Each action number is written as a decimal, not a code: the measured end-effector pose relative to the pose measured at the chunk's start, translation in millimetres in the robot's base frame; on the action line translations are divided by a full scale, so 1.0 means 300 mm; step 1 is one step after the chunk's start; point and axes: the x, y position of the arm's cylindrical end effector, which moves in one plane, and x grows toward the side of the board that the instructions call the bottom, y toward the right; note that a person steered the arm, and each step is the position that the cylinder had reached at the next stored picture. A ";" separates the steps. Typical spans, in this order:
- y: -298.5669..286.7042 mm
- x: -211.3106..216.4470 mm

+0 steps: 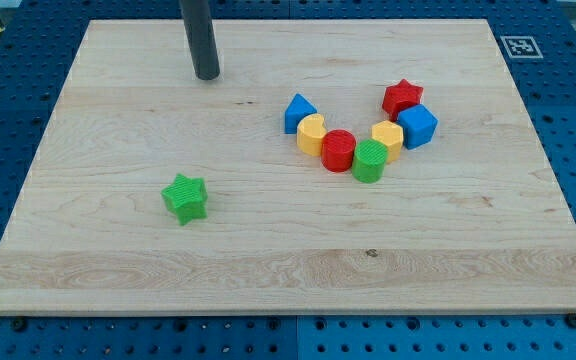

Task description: Locate your hand at the top left side of the red star

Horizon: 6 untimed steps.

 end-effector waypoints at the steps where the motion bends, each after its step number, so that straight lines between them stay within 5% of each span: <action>1: 0.000 -0.012; 6: 0.000 -0.085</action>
